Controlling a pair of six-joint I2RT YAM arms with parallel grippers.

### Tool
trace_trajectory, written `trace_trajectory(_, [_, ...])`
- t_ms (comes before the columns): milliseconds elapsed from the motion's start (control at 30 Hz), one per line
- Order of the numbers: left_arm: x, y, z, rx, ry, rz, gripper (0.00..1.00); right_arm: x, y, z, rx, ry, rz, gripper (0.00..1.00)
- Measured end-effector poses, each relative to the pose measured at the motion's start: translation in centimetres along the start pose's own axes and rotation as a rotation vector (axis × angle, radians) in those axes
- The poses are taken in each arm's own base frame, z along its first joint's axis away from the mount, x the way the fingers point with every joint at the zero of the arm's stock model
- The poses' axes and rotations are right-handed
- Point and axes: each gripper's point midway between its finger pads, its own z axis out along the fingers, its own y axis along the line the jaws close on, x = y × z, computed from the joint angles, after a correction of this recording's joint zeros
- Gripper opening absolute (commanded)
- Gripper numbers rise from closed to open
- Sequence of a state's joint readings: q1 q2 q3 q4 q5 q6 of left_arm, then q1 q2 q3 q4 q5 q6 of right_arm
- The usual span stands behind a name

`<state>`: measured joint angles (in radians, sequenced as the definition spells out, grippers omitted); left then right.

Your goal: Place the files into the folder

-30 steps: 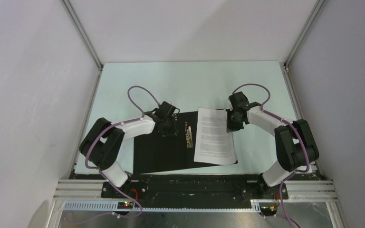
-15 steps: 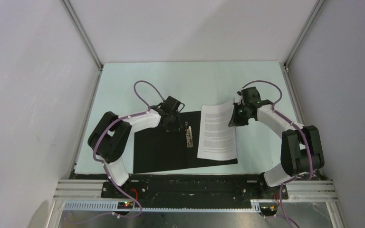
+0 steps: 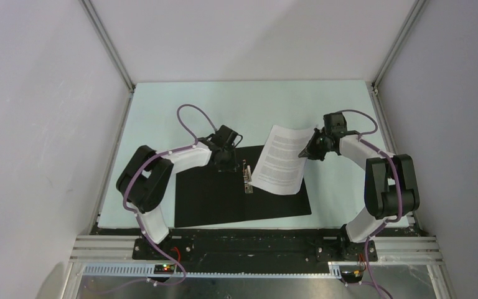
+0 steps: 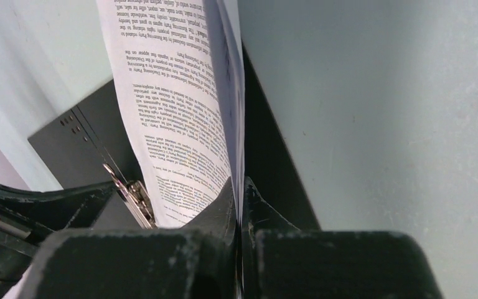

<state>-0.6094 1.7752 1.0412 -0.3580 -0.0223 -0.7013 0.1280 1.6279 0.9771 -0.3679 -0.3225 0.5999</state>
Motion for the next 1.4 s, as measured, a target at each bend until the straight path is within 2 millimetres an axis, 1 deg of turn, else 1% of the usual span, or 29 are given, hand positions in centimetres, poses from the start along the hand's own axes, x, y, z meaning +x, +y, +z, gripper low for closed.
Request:
trace_trajectory(100, [0.0,0.0,0.0,0.000,0.000,0.004,0.00,-0.1,-0.2,0.4,0.004,-0.014,0.039,0.00])
trace_trajectory(267, [0.0,0.0,0.0,0.000,0.000,0.006,0.00,0.5,-0.5,1.1,0.017,-0.003,0.053,0.00])
trace_trajectory(400, [0.0,0.0,0.0,-0.002,0.004,0.014,0.00,1.9,0.1,1.6,0.022,0.023,-0.016,0.00])
trace_trajectory(467, [-0.1,-0.1,0.1,-0.004,0.005,0.015,0.00,2.5,0.0,1.7,0.032,0.034,-0.062,0.00])
trace_trajectory(533, [-0.1,-0.1,0.1,-0.007,0.008,0.018,0.00,2.9,-0.3,1.8,0.052,0.041,-0.104,0.00])
trace_trajectory(700, [-0.3,-0.1,0.2,-0.020,0.022,0.031,0.00,3.5,-2.1,1.6,0.148,0.044,-0.204,0.00])
trace_trajectory(833, [-0.6,-0.2,0.3,-0.035,0.037,0.053,0.00,4.1,-2.5,1.4,0.199,0.044,-0.304,0.00])
trace_trajectory(1000, [-1.1,-0.2,0.5,-0.058,0.043,0.086,0.00,5.1,-2.0,1.6,0.202,0.062,-0.396,0.00])
trace_trajectory(1167, [-1.6,-0.1,0.7,-0.074,0.043,0.113,0.00,6.5,-0.8,1.9,0.181,0.085,-0.469,0.00])
trace_trajectory(1267, [-1.7,-0.1,0.8,-0.080,0.048,0.126,0.00,7.1,0.1,2.2,0.161,0.099,-0.515,0.00])
trace_trajectory(1400, [-1.8,-0.1,0.8,-0.085,0.055,0.139,0.00,7.5,0.5,2.3,0.140,0.116,-0.552,0.00])
